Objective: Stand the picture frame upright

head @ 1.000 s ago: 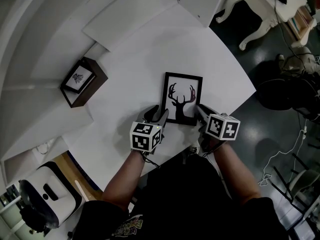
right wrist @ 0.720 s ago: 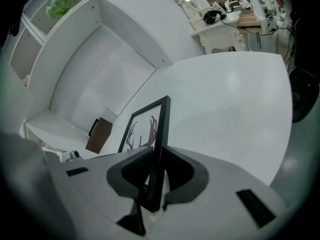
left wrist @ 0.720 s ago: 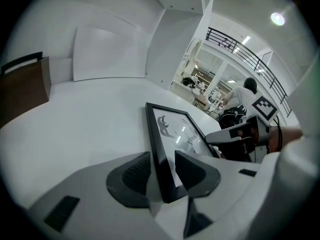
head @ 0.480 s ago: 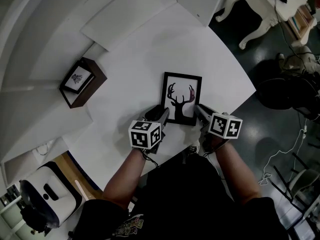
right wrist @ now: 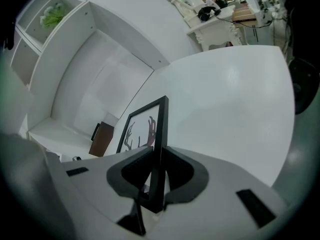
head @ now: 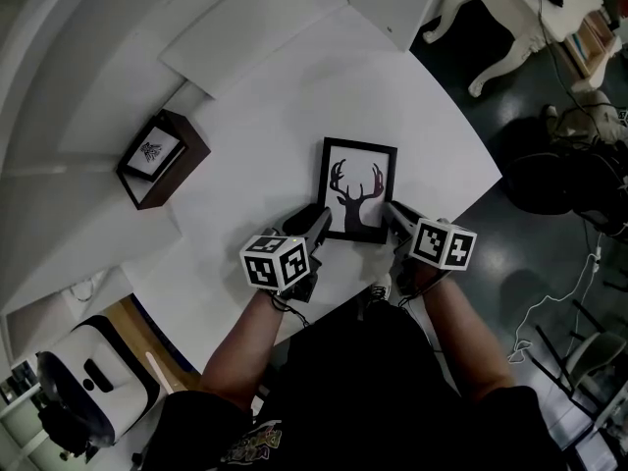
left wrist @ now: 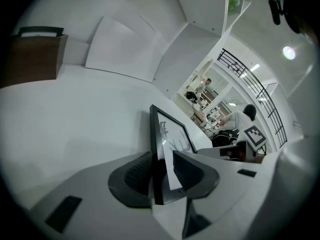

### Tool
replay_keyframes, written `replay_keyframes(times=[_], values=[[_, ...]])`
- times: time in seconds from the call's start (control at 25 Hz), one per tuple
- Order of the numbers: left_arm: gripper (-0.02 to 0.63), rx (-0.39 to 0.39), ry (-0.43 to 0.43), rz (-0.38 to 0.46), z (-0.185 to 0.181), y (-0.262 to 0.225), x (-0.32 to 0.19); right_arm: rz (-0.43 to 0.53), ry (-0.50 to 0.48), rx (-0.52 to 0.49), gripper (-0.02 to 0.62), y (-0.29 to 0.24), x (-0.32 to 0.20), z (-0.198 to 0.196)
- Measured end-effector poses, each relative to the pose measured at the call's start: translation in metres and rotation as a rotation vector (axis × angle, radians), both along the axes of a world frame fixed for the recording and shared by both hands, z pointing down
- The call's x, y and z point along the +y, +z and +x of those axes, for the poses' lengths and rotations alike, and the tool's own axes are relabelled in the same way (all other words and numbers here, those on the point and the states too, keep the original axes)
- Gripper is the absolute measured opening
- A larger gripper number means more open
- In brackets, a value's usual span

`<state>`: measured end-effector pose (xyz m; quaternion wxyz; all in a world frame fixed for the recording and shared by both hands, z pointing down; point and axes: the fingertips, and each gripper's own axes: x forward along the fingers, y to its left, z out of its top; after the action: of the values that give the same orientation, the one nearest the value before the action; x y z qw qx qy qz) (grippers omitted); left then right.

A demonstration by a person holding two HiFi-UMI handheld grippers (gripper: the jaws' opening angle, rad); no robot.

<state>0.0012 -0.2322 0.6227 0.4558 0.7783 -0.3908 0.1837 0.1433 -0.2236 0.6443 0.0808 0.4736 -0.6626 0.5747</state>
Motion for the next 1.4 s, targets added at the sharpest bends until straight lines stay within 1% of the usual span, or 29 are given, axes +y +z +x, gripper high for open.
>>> replay_keyframes(times=[0.04, 0.12, 0.16, 0.24, 0.28, 0.32, 0.36, 0.4, 0.44, 0.48, 0.56, 0.64, 0.68, 0.72, 0.76, 0.8, 0.88, 1.04, 1.2, 1.32, 1.36, 1.4], values=[[0.129, 0.030, -0.024, -0.006, -0.001, -0.003, 0.000, 0.000, 0.002, -0.001, 0.064, 0.000, 0.000, 0.000], [0.129, 0.118, -0.090, -0.028, -0.002, -0.009, -0.002, 0.001, 0.006, -0.004, 0.064, 0.000, 0.000, 0.000], [0.127, 0.172, -0.125, -0.043, -0.003, -0.012, -0.002, 0.001, 0.008, -0.007, 0.065, 0.000, 0.000, 0.001], [0.114, 0.306, -0.193, -0.079, -0.005, -0.017, -0.003, -0.001, 0.014, -0.014, 0.064, 0.000, 0.000, 0.002], [0.096, 0.372, -0.215, -0.094, -0.004, -0.020, -0.003, -0.002, 0.017, -0.018, 0.064, 0.000, 0.000, 0.003], [0.081, 0.417, -0.229, -0.103, -0.003, -0.022, -0.004, -0.003, 0.021, -0.021, 0.064, 0.000, 0.000, 0.003], [0.083, 0.434, -0.233, -0.105, -0.002, -0.023, -0.004, -0.004, 0.022, -0.022, 0.064, 0.000, 0.000, 0.003], [0.098, 0.436, -0.232, -0.106, -0.001, -0.022, -0.005, -0.004, 0.023, -0.021, 0.064, 0.000, -0.001, 0.003], [0.143, 0.449, -0.232, -0.111, 0.000, -0.023, -0.005, -0.004, 0.025, -0.022, 0.064, 0.001, -0.001, 0.003], [0.171, 0.483, -0.236, -0.123, 0.002, -0.025, -0.006, -0.006, 0.031, -0.025, 0.064, 0.001, -0.001, 0.003], [0.172, 0.563, -0.240, -0.160, 0.005, -0.029, -0.007, -0.010, 0.043, -0.040, 0.064, 0.001, 0.000, 0.006], [0.172, 0.619, -0.242, -0.213, 0.008, -0.027, -0.005, -0.013, 0.030, -0.053, 0.064, 0.001, 0.000, 0.004], [0.195, 0.640, -0.244, -0.241, 0.012, -0.026, -0.004, -0.012, 0.011, -0.052, 0.064, 0.001, 0.000, 0.001], [0.249, 0.644, -0.242, -0.260, 0.018, -0.024, -0.004, -0.010, -0.008, -0.045, 0.064, 0.001, 0.001, -0.002], [0.272, 0.626, -0.237, -0.261, 0.022, -0.022, -0.003, -0.006, -0.020, -0.033, 0.064, 0.000, 0.001, -0.004], [0.271, 0.594, -0.225, -0.246, 0.026, -0.021, -0.004, -0.001, -0.028, -0.020, 0.064, 0.000, 0.001, -0.005], [0.251, 0.548, -0.189, -0.222, 0.031, -0.020, -0.004, 0.003, -0.031, -0.009, 0.064, -0.001, 0.001, -0.006], [0.227, 0.530, -0.145, -0.234, 0.034, -0.016, -0.002, -0.005, -0.031, -0.025, 0.064, 0.000, 0.001, -0.005], [0.191, 0.484, -0.104, -0.222, 0.037, -0.010, -0.004, -0.004, -0.032, -0.024, 0.064, -0.001, 0.000, -0.005], [0.146, 0.429, -0.042, -0.214, 0.043, -0.005, -0.001, -0.005, -0.030, -0.023, 0.064, 0.000, 0.000, -0.005], [0.142, 0.409, -0.022, -0.211, 0.044, -0.003, 0.000, -0.005, -0.028, -0.025, 0.064, 0.000, 0.000, -0.005], [0.115, 0.392, -0.006, -0.210, 0.045, -0.001, 0.000, -0.006, -0.027, -0.027, 0.064, 0.000, 0.000, -0.005]])
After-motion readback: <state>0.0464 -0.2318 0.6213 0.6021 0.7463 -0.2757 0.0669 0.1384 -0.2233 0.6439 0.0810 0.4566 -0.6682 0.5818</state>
